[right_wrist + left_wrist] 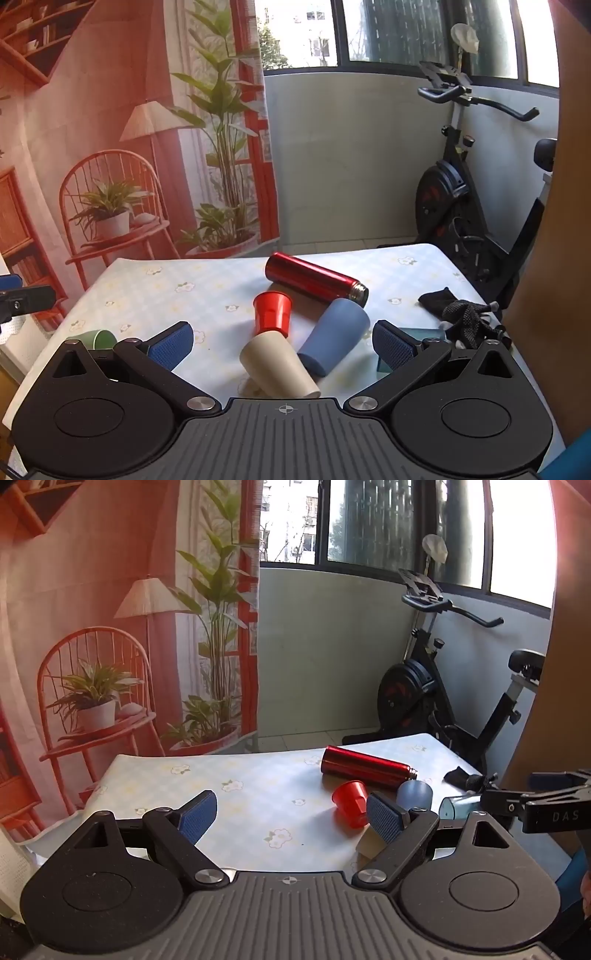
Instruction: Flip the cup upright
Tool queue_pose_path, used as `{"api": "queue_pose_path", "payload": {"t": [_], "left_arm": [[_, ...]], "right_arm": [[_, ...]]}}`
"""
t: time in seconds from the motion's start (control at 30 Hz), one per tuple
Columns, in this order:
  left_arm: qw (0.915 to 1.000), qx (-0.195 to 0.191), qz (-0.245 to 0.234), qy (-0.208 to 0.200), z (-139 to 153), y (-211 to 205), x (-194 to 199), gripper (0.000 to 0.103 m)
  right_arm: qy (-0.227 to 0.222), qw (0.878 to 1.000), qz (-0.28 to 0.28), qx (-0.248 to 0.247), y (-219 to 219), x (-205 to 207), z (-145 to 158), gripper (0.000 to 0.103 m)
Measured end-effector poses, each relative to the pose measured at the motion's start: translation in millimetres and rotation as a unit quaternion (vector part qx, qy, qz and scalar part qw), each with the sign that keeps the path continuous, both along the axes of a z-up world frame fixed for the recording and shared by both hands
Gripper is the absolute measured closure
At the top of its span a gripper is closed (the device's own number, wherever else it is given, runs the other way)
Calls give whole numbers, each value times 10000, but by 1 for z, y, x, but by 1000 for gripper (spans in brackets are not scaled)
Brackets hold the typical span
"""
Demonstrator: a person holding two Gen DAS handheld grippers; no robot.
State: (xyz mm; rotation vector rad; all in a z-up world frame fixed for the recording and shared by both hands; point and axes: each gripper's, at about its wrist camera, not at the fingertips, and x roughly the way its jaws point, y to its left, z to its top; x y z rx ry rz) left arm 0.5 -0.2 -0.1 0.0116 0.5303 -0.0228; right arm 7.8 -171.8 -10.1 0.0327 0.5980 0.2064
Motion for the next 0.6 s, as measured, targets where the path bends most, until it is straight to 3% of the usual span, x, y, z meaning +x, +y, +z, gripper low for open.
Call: {"api": "queue_pose_path", "payload": {"t": [0.1, 0.2, 0.33, 0.6], "left_arm": [[9999, -13, -107, 71, -1, -4, 2, 13], [9996, -289, 70, -35, 3, 12, -2, 13], [9999, -23, 120, -87, 2, 0, -3, 13], [9997, 59, 111, -204, 2, -1, -6, 14]], "right_arm": [[6, 10000, 2, 7, 0, 0, 0, 0], [-9, 10000, 20, -4, 1, 0, 1, 0], [-17, 10000, 42, -5, 1, 1, 7, 0], [-40, 10000, 40, -2, 2, -3, 5, 0]]}}
